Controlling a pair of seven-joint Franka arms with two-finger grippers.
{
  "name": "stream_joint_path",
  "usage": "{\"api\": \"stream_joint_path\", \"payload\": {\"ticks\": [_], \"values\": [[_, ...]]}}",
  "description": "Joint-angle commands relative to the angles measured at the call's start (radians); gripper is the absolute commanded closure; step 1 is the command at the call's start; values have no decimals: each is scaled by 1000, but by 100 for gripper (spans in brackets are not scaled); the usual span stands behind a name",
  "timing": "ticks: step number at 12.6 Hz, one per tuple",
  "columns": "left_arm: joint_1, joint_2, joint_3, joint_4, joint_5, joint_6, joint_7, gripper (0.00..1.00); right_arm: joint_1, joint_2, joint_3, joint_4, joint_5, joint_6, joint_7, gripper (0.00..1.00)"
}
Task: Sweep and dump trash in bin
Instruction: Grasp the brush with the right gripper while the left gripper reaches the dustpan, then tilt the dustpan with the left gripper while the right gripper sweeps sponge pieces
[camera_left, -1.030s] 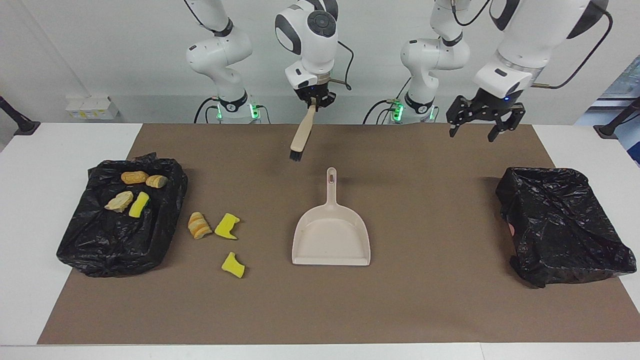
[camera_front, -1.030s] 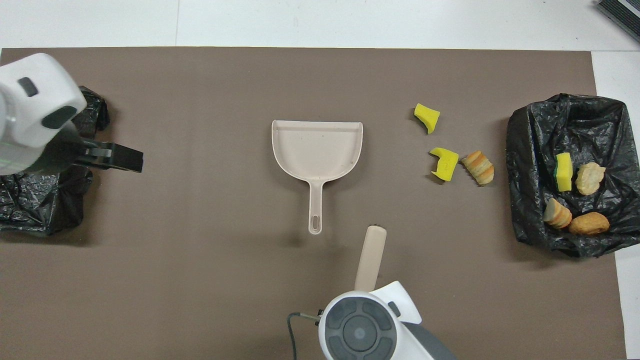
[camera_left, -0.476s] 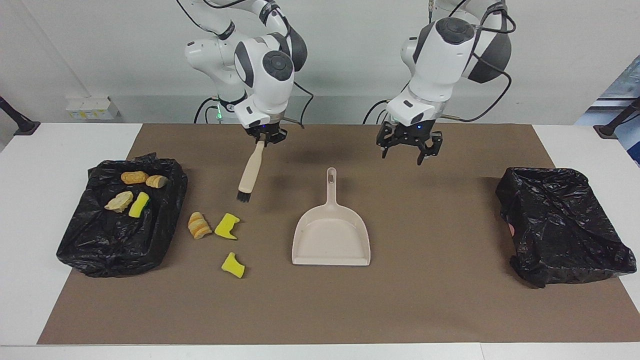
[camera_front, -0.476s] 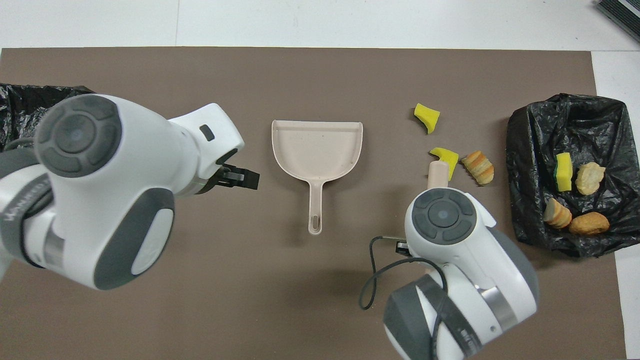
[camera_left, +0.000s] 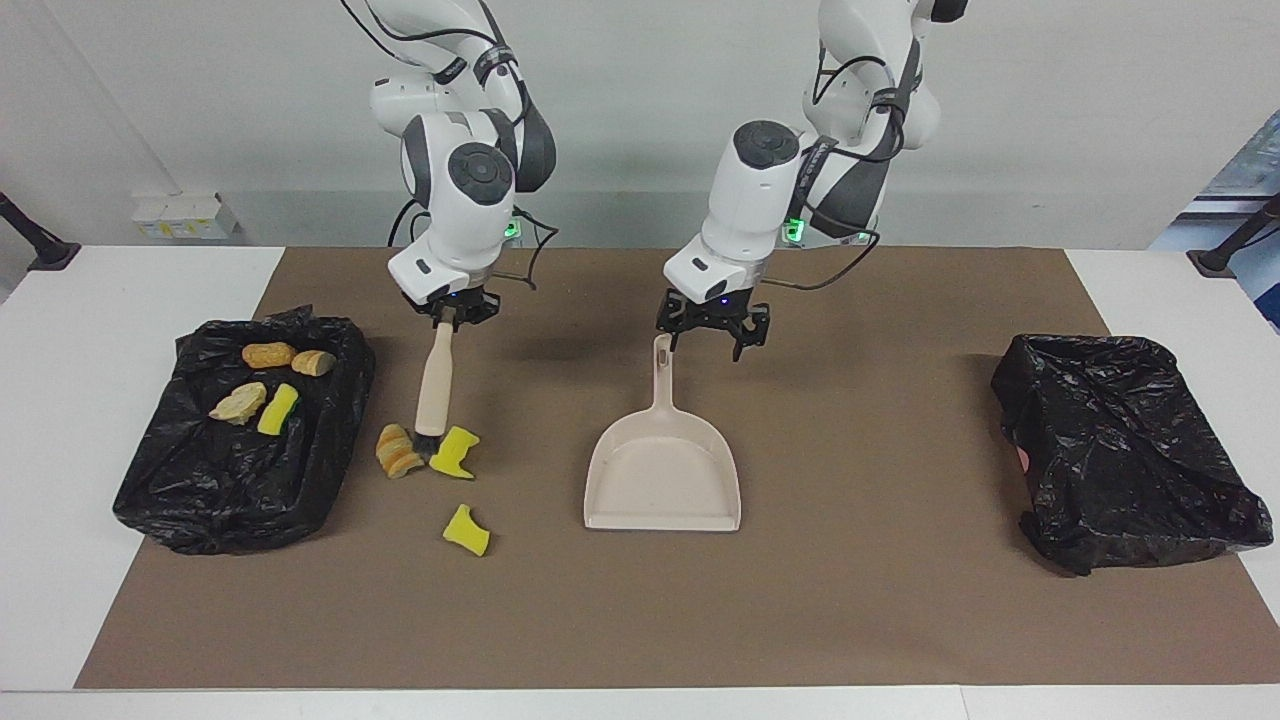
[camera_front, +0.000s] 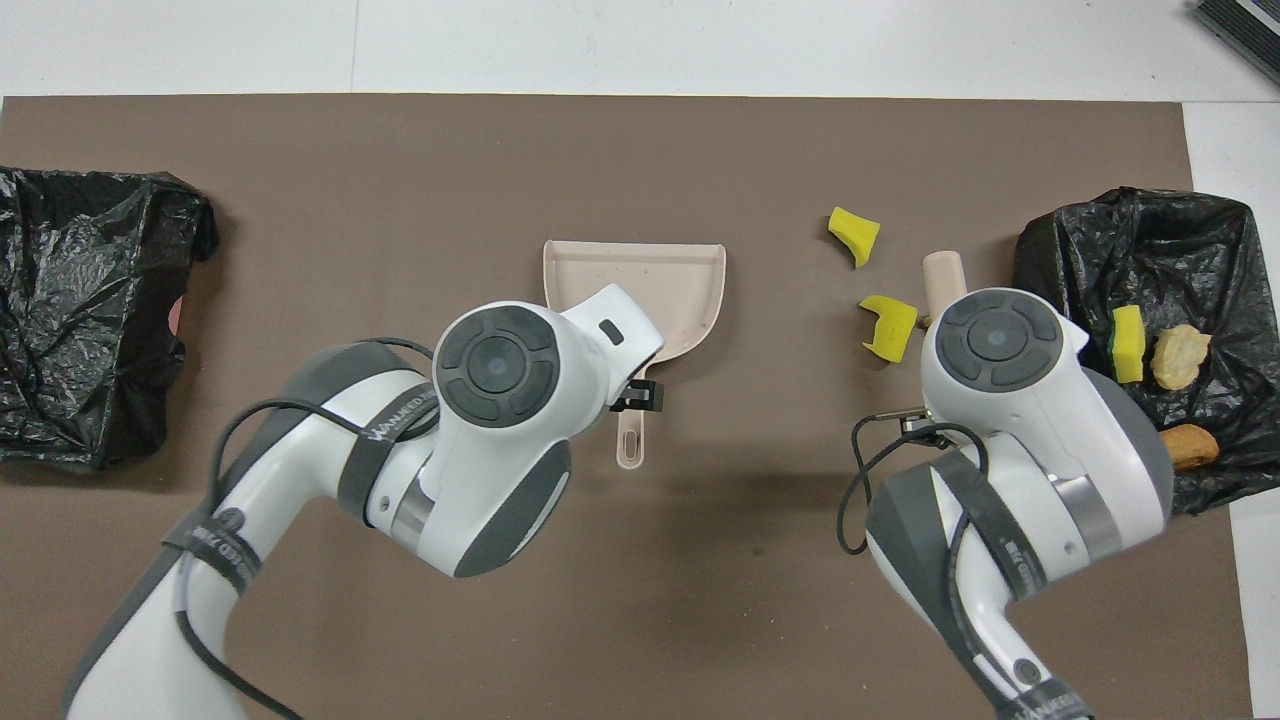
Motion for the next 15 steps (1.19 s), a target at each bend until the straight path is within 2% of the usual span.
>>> {"api": "stream_joint_path", "payload": {"ticks": [1,4,7,10,12,13,15], "values": [[-52,30,17,-12,13,58,-48,0,-56,115,19,86,-155,8,-44,100],[-50,46,17,-26,13,90,-48,0,-76,184,17,102,-269,50,-44,100],[-41,41,17,-66,13,142,-38,0,-108,243,15,102,-309,116,-40,100],[-47,78,19,-69,13,152,-39,0,-107,243,20,99,-290,120,-43,100],[-38,84,19,-61,13,168,-38,0,-108,247,22,99,-248,126,-44,100],[-41,85,17,-66,15,179,-36,4,-108,249,22,96,-240,126,-44,100],[-46,85,19,-65,13,179,-41,3,-108,253,20,91,-205,145,-38,100]]}}
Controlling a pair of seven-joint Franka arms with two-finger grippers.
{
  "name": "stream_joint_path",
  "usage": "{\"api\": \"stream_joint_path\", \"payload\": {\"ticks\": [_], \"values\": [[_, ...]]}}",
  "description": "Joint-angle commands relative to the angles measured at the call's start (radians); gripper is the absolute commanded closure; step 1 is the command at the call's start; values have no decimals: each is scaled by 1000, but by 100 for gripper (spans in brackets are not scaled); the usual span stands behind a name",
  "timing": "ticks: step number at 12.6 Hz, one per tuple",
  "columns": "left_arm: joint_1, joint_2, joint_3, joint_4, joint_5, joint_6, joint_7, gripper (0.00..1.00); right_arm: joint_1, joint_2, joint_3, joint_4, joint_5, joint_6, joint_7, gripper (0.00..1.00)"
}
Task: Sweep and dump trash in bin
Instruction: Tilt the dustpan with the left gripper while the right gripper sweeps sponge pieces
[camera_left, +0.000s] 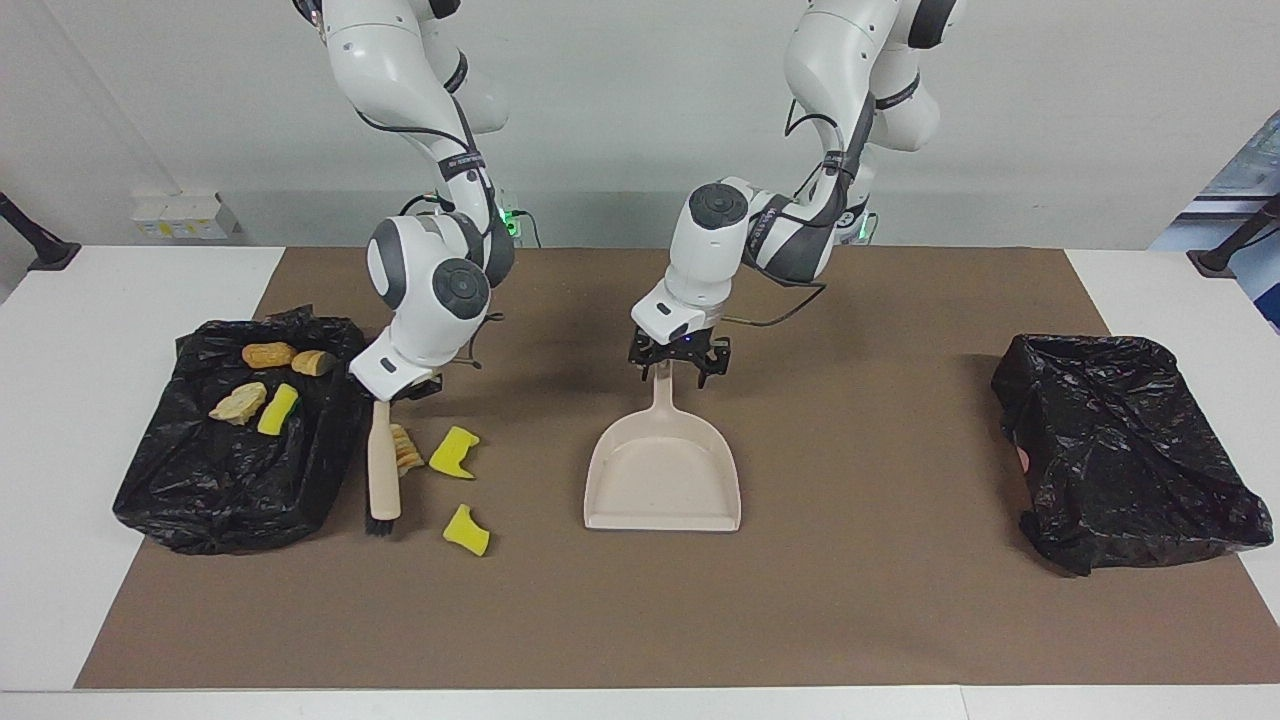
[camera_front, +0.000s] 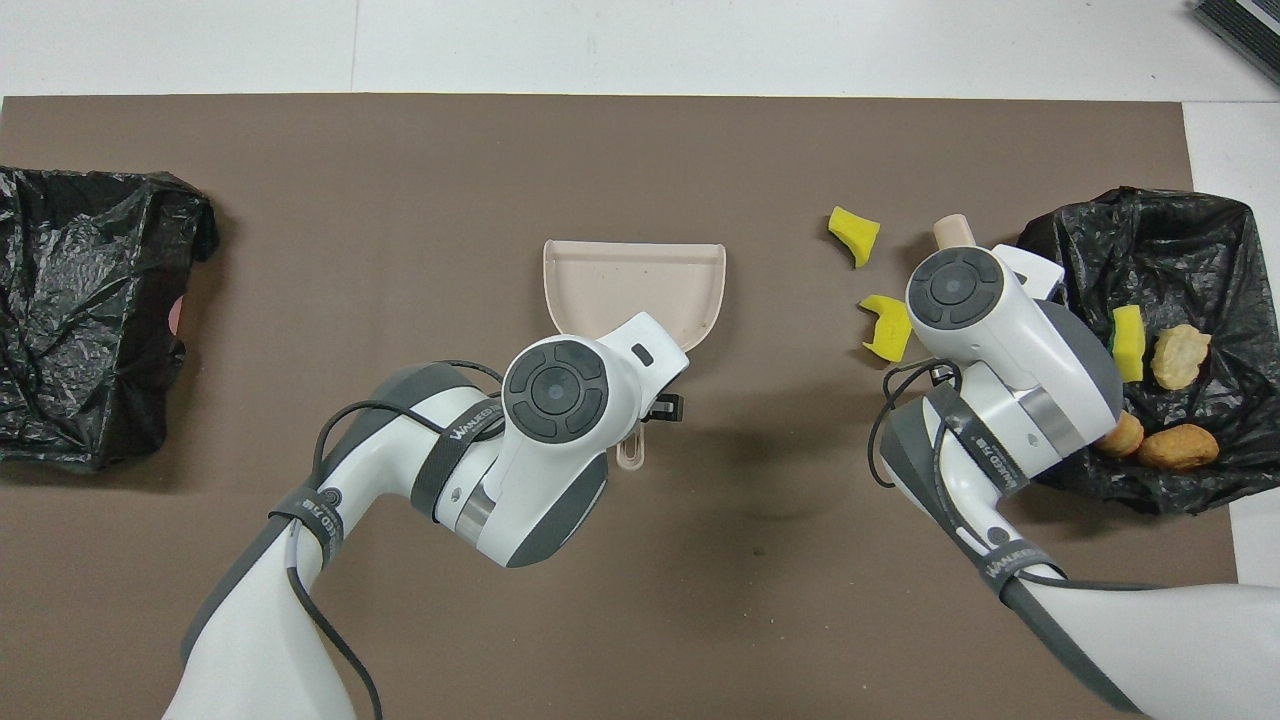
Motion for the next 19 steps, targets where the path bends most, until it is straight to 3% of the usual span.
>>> {"api": "stream_joint_path", "payload": {"ticks": [1,2,3,5,7,8,12,13,16,19], "values": [[-7,-6,6,-14,13,26,-3,3,-16,10,9,3,61,26,-13,100],[-7,-6,6,-15,13,20,-3,5,-10,12,9,3,115,25,-10,100],[-4,-6,6,-14,13,19,-3,15,2,12,9,5,170,23,-5,100],[-6,-6,6,-15,15,8,-1,52,39,9,12,6,242,11,18,100],[-1,-6,6,-12,15,8,44,83,71,7,12,16,299,-3,21,100],[0,-6,6,-10,15,4,67,90,88,7,13,22,331,-11,24,100],[7,-27,16,-6,65,-39,89,98,125,7,13,107,388,-101,52,100],[17,-51,16,-6,120,-83,138,100,125,7,13,126,388,-122,48,100],[51,-105,16,-6,134,-240,391,100,119,6,12,169,370,-155,29,100],[50,-115,16,-6,139,-300,508,100,109,7,9,171,274,-140,29,100]]}}
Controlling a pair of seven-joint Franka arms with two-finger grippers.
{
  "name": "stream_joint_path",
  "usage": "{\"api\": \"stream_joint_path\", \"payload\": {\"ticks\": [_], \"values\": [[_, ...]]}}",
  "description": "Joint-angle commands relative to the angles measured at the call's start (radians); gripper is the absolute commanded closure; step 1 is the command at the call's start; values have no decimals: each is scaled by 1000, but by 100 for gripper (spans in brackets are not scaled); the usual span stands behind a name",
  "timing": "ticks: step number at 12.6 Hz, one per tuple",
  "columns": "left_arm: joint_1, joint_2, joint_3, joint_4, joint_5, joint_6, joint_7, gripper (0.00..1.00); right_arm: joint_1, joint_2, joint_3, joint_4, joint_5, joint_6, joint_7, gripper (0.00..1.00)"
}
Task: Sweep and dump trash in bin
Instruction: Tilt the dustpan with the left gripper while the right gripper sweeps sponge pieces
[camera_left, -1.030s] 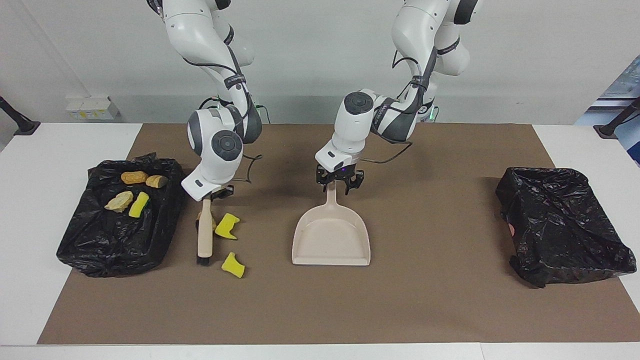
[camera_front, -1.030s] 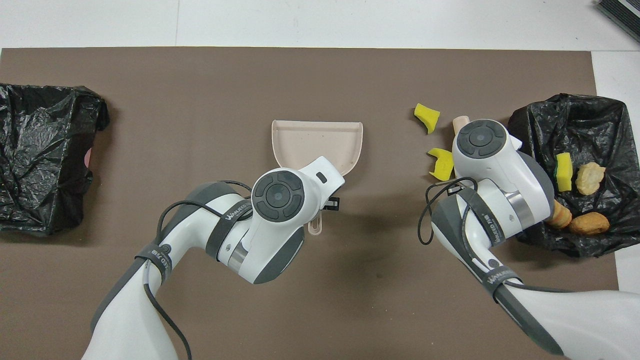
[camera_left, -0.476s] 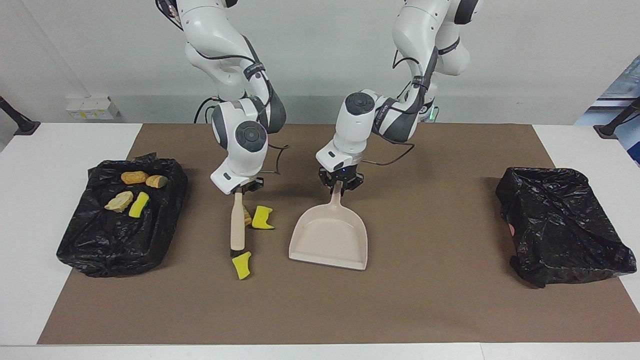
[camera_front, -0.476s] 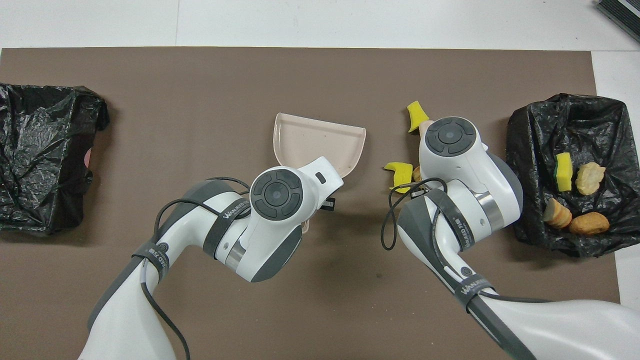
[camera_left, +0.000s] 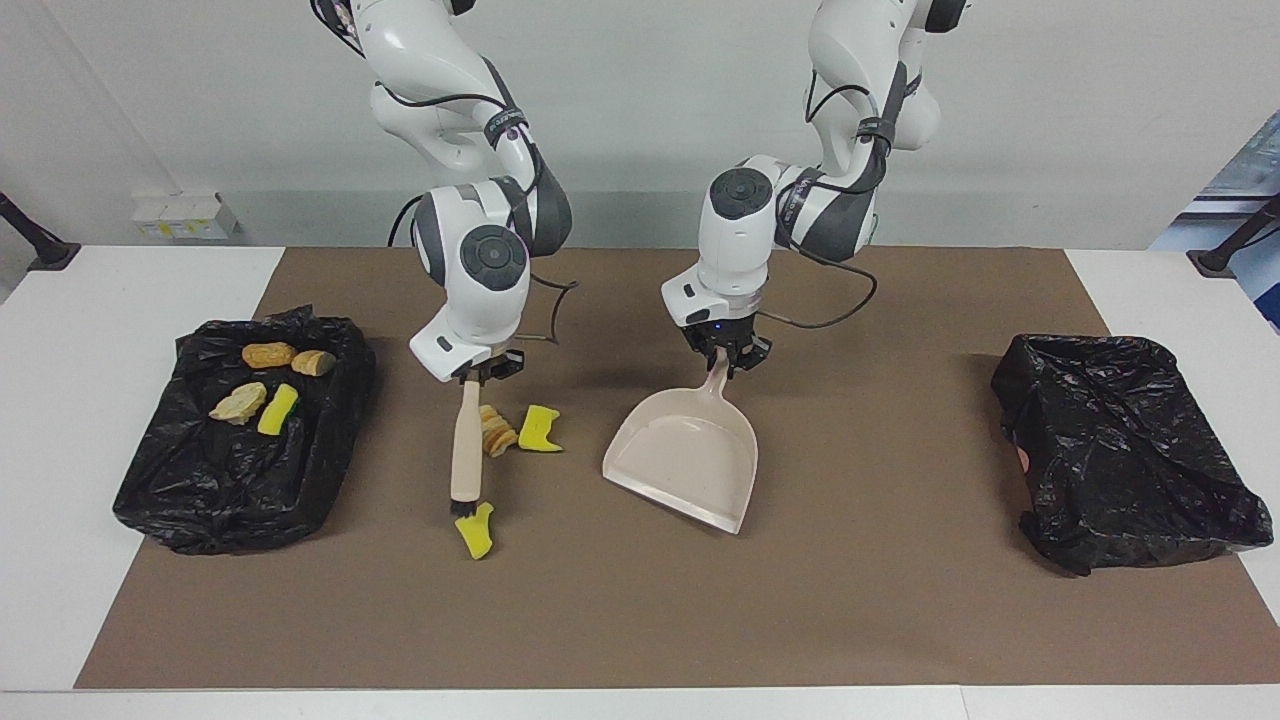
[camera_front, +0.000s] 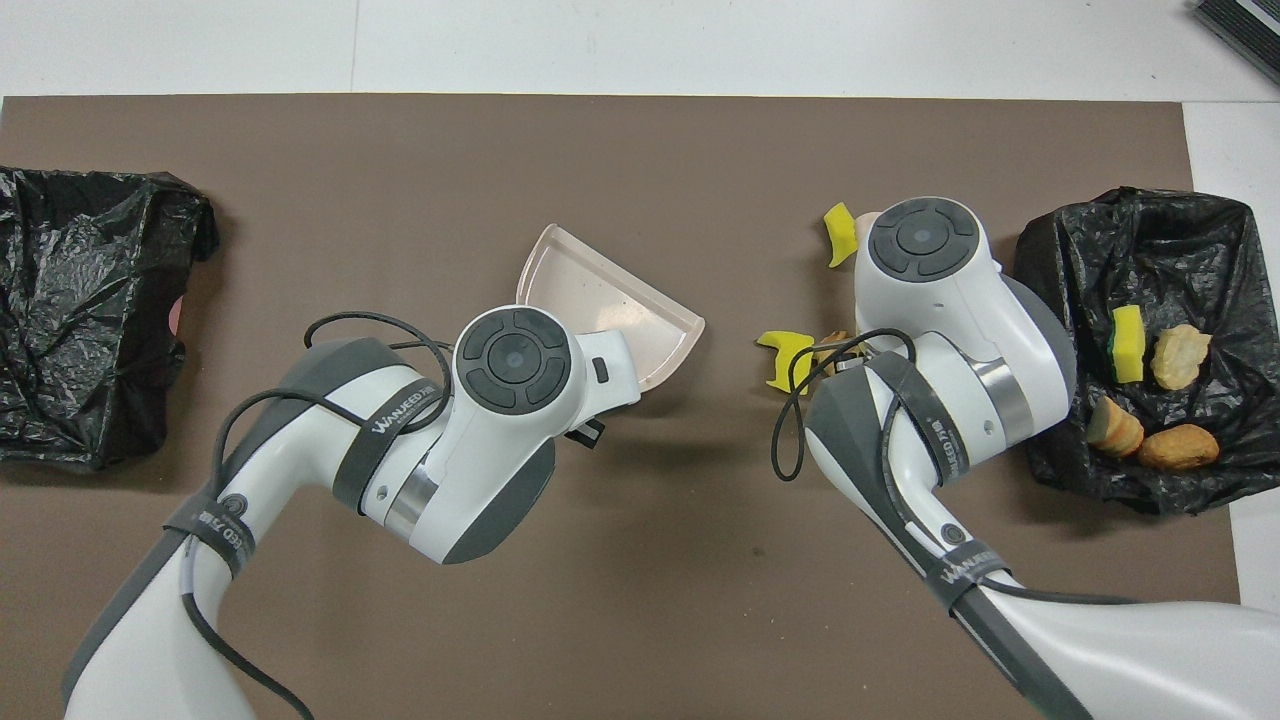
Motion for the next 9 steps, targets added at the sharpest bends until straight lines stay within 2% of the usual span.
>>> {"api": "stream_joint_path", "payload": {"ticks": [1,3,5,9], "values": [[0,-18,-7,-12,25,-30,89,100,-27,4,5,13,-60,5,-19,100],[2,-20,-7,-13,24,-38,197,100,-60,9,5,8,-147,43,-84,100],[2,-21,-8,-16,24,-38,339,100,-114,18,5,4,-167,107,-172,100],[-17,-33,-13,-33,24,-37,375,100,-131,49,7,-22,-152,176,-214,100]]}}
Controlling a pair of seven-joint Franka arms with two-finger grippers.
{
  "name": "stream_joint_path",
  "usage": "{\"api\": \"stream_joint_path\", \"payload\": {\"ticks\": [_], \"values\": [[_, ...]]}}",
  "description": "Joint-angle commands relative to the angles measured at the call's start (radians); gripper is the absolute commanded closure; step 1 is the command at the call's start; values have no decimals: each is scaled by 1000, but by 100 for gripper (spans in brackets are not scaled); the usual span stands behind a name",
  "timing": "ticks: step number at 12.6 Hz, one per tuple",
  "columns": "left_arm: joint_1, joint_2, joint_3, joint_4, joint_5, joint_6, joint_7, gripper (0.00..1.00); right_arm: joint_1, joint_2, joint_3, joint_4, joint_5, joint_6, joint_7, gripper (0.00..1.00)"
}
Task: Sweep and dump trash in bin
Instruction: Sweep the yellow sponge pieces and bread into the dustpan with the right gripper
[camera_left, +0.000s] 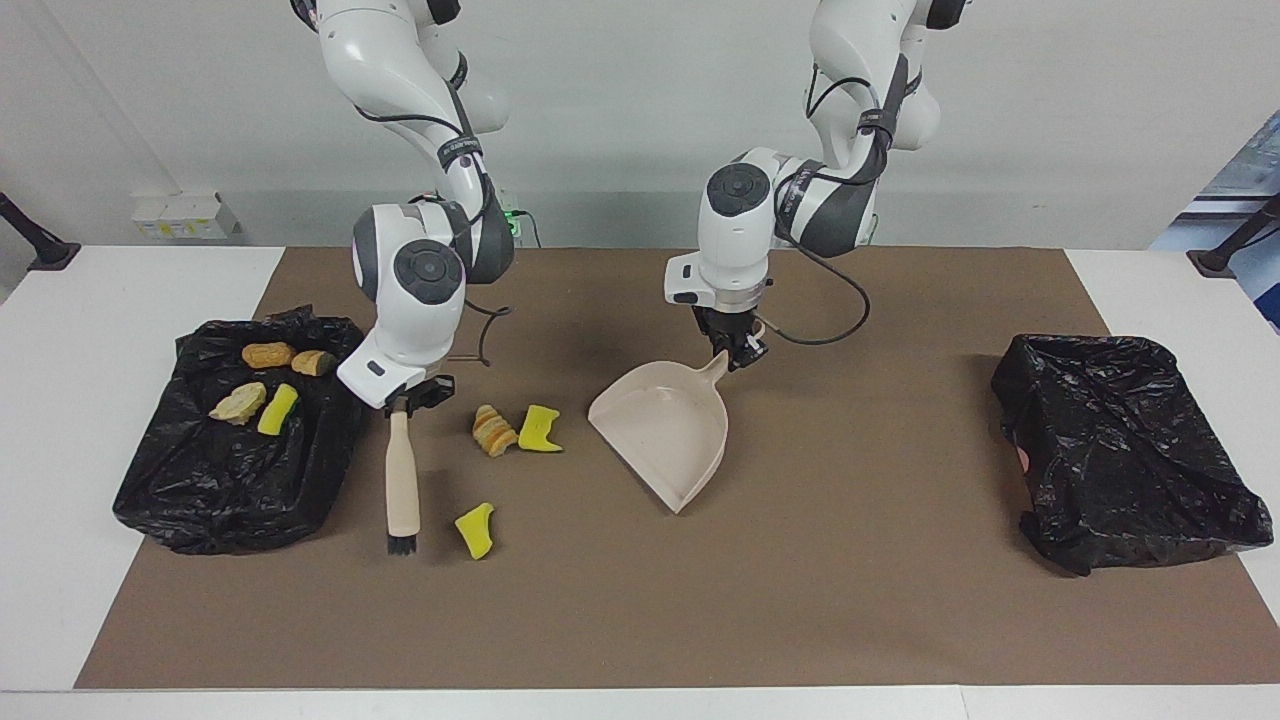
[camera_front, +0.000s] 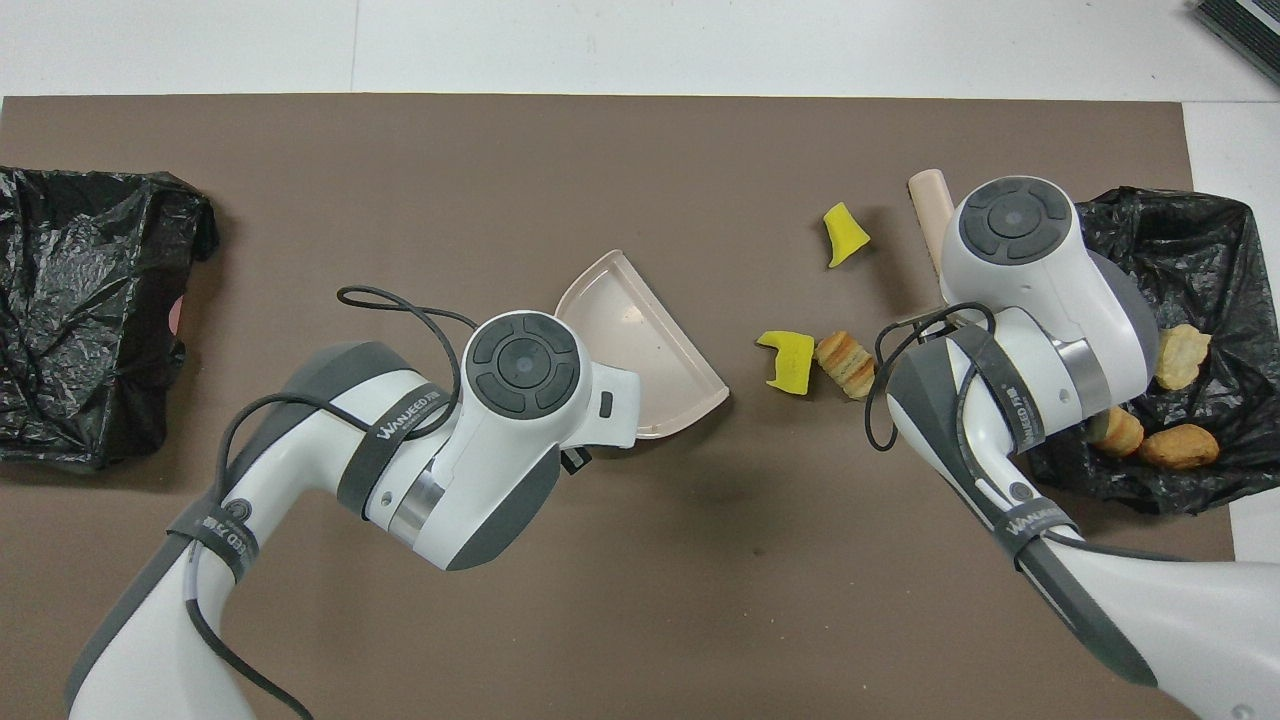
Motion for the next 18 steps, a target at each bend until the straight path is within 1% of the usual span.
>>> {"api": "stream_joint_path", "payload": {"ticks": [1,3,4,5,6,7,9,11,12,14,16,18], "values": [[-22,-38,-3,-45,16,-1,24,100,0,13,13,-29,-3,39,-16,100],[-34,-54,-3,-63,16,-13,25,100,8,10,17,-60,12,51,-16,100],[-34,-58,-3,-75,16,-13,42,100,11,1,16,-94,53,88,-17,100],[-34,-62,-3,-83,16,-12,74,100,13,-4,17,-108,82,97,-20,100],[-33,-62,-2,-83,16,-12,93,100,22,-11,20,-124,93,97,-29,100],[-30,-65,-2,-91,16,-13,96,100,28,-22,40,-144,116,99,-63,100],[-28,-76,-2,-109,16,-10,111,100,48,-45,53,-178,154,96,-156,100],[-22,-76,0,-114,16,-12,120,100,91,-59,56,-191,217,87,-160,100],[-22,-79,0,-118,16,-9,120,100,115,-63,56,-191,254,79,-161,100],[-20,-82,0,-122,16,-2,120,100,161,-73,56,-191,372,45,-161,100],[-20,-85,0,-134,16,2,122,100,213,-88,56,-189,452,-1,-164,100],[-19,-88,0,-135,16,4,122,100,247,-96,56,-189,532,-12,-154,100]]}}
